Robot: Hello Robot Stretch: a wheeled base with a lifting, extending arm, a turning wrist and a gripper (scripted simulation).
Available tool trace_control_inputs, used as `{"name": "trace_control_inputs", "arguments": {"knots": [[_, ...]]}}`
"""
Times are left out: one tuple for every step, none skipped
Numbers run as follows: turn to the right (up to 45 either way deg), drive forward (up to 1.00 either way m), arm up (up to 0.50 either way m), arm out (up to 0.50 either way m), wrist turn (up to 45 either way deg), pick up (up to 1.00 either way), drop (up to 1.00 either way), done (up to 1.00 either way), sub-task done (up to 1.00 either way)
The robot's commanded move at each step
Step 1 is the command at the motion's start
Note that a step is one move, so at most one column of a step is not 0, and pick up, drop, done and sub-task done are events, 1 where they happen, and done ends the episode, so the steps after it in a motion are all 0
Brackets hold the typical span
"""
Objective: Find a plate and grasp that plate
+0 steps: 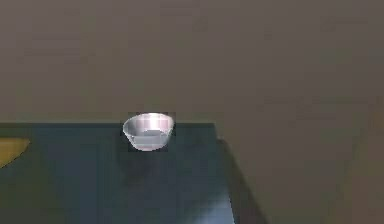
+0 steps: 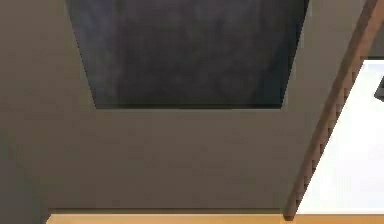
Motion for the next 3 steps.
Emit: {"name": "trace_control_inputs", "arguments": {"knots": [[-45.0, 0.0, 0.0, 0.0, 0.0, 0.0, 0.0, 0.0, 0.0], [-45.0, 0.0, 0.0, 0.0, 0.0, 0.0, 0.0, 0.0, 0.0], [0.0, 0.15, 0.0, 0.0, 0.0, 0.0, 0.0, 0.0, 0.0]]}}
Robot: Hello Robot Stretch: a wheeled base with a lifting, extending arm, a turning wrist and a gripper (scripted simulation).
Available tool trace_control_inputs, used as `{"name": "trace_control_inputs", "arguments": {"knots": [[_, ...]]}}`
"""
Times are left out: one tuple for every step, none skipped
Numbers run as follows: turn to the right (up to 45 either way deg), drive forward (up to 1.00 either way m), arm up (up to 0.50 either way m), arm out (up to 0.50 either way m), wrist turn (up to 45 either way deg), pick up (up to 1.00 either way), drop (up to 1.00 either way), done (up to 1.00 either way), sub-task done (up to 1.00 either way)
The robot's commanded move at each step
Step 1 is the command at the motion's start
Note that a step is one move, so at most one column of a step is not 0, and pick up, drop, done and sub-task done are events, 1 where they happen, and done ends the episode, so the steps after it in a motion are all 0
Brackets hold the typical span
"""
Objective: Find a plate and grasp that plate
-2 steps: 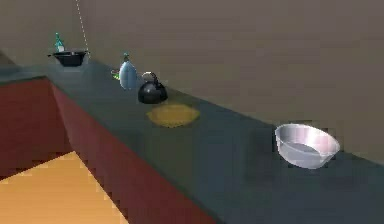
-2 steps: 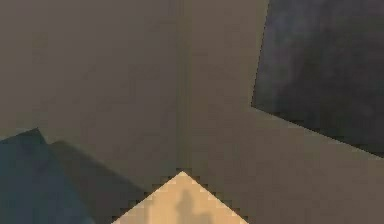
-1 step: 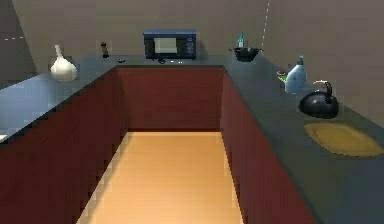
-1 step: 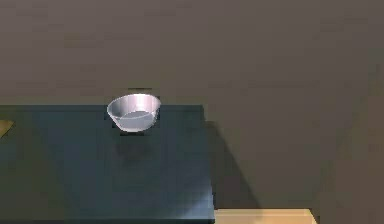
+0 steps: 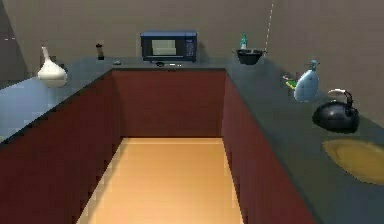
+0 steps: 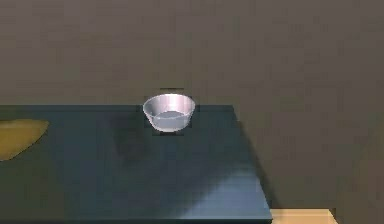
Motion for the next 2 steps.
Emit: {"name": "trace_control_inputs", "arguments": {"knots": [[-39.0, 0.0, 0.0, 0.0, 0.0, 0.0, 0.0, 0.0, 0.0], [0.0, 0.0, 0.5, 0.0, 0.0, 0.0, 0.0, 0.0, 0.0]]}}
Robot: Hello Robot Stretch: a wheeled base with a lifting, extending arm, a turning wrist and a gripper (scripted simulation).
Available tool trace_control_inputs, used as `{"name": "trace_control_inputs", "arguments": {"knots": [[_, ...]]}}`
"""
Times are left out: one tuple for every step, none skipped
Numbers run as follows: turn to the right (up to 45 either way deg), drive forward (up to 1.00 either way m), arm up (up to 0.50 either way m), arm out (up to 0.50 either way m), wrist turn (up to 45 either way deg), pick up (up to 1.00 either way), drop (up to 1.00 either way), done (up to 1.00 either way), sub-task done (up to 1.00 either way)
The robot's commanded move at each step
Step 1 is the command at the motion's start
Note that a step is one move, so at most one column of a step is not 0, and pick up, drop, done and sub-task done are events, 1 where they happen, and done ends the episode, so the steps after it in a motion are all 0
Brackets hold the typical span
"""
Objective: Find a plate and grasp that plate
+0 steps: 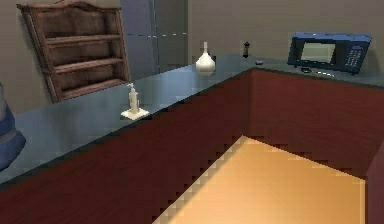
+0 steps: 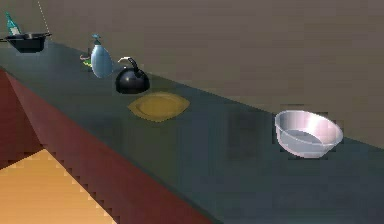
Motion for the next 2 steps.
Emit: {"name": "trace_control_inputs", "arguments": {"knots": [[0.0, 0.0, 0.38, 0.0, 0.0, 0.0, 0.0, 0.0, 0.0], [0.0, 0.0, 0.0, 0.48, 0.0, 0.0, 0.0, 0.0, 0.0]]}}
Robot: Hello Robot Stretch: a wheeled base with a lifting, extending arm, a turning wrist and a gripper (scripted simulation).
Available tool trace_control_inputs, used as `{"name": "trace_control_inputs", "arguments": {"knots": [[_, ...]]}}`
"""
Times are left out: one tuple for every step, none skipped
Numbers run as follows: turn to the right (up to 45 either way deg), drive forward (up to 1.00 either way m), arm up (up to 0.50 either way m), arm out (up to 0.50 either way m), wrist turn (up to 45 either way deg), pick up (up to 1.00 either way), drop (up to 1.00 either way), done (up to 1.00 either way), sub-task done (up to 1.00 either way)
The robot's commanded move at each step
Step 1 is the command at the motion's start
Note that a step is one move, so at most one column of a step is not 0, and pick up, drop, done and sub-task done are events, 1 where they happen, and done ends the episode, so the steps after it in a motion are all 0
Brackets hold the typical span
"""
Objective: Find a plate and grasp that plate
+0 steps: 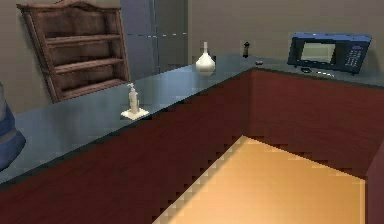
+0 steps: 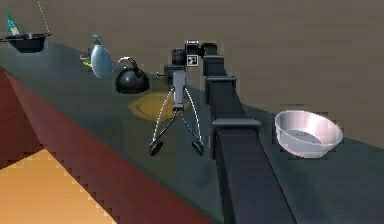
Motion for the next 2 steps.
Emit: {"name": "trace_control_inputs", "arguments": {"knots": [[0.0, 0.0, 0.0, 0.0, 45.0, 0.0, 0.0, 0.0, 0.0], [0.0, 0.0, 0.0, 0.0, 45.0, 0.0, 0.0, 0.0, 0.0]]}}
